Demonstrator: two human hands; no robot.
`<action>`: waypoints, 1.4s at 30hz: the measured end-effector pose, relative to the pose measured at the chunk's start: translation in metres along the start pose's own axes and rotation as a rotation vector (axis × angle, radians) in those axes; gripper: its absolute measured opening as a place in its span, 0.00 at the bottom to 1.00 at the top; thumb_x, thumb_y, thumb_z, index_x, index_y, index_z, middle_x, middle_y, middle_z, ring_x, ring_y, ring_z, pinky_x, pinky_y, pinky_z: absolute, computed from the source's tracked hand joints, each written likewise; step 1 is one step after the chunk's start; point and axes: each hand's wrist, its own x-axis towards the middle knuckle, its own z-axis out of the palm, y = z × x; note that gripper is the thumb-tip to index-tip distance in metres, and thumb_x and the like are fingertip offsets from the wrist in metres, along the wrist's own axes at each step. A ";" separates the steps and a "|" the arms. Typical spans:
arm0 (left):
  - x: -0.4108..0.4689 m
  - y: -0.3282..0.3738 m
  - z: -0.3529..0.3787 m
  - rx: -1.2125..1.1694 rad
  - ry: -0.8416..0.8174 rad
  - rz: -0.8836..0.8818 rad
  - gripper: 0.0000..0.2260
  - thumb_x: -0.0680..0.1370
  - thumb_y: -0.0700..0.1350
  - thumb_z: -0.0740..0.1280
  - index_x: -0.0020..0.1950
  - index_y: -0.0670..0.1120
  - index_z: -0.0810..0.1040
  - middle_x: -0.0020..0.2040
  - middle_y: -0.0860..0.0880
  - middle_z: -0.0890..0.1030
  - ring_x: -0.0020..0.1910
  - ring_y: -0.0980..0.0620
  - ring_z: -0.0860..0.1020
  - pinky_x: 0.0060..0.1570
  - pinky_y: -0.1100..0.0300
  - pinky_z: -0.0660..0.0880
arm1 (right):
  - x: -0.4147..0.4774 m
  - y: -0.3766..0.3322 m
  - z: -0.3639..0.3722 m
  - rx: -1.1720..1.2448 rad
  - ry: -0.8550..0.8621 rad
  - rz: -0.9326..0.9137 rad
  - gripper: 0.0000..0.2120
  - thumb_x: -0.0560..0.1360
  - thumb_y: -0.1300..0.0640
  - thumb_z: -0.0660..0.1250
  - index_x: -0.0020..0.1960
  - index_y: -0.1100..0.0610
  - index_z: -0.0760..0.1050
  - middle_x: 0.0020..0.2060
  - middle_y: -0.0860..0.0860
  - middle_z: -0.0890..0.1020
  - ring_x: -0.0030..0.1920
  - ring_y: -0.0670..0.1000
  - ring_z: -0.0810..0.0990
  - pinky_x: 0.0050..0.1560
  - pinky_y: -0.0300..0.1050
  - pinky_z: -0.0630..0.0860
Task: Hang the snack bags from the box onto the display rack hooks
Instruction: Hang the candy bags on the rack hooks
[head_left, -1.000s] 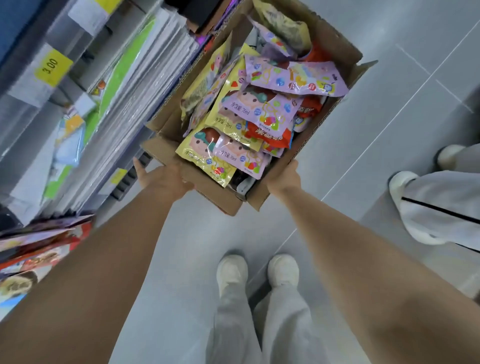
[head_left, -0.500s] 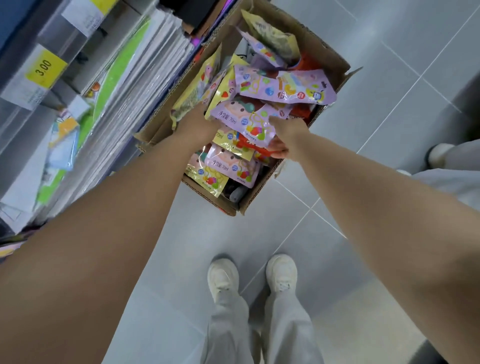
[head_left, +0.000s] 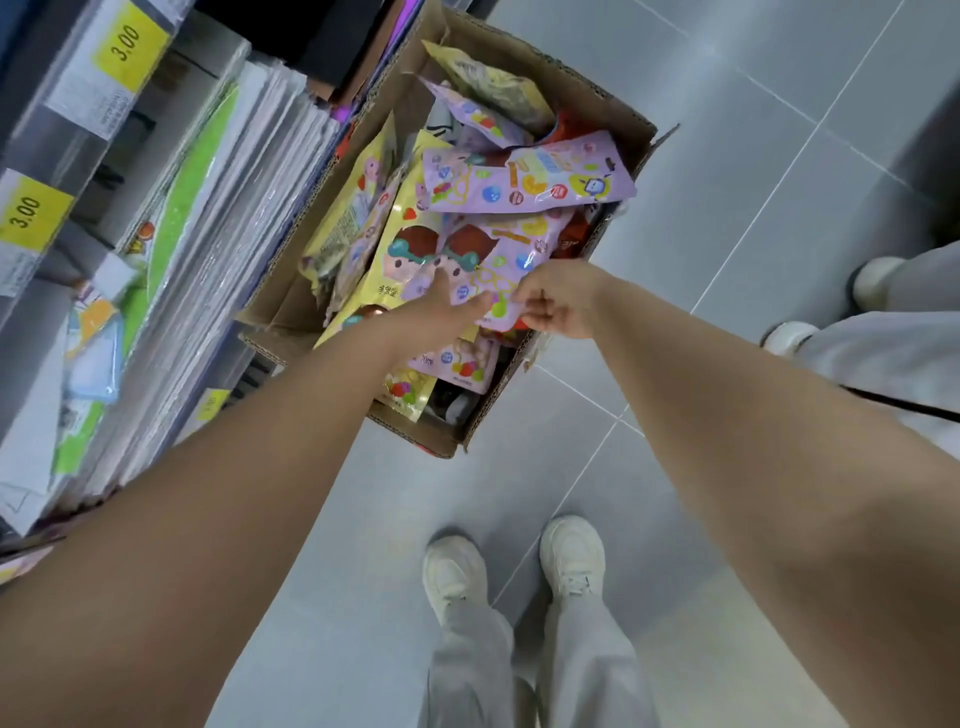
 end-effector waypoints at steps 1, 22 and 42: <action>0.002 -0.005 0.004 -0.003 0.019 0.018 0.32 0.79 0.61 0.53 0.77 0.52 0.43 0.77 0.50 0.56 0.72 0.47 0.64 0.64 0.55 0.62 | -0.005 0.008 -0.007 -0.089 -0.066 0.064 0.11 0.72 0.71 0.60 0.37 0.57 0.70 0.35 0.51 0.76 0.34 0.47 0.74 0.34 0.39 0.76; 0.009 0.069 -0.013 -1.229 0.342 -0.129 0.15 0.77 0.29 0.56 0.34 0.45 0.67 0.27 0.47 0.70 0.31 0.55 0.69 0.60 0.52 0.71 | -0.024 0.033 -0.053 0.137 -0.048 -0.086 0.13 0.77 0.59 0.65 0.62 0.57 0.73 0.55 0.54 0.81 0.52 0.55 0.81 0.50 0.48 0.80; -0.285 -0.090 0.023 -1.524 0.259 -0.060 0.10 0.76 0.30 0.60 0.38 0.41 0.71 0.38 0.47 0.74 0.28 0.54 0.81 0.41 0.60 0.78 | -0.224 0.061 0.102 0.076 -0.166 -0.179 0.09 0.78 0.50 0.63 0.47 0.55 0.76 0.37 0.51 0.83 0.38 0.50 0.82 0.42 0.46 0.80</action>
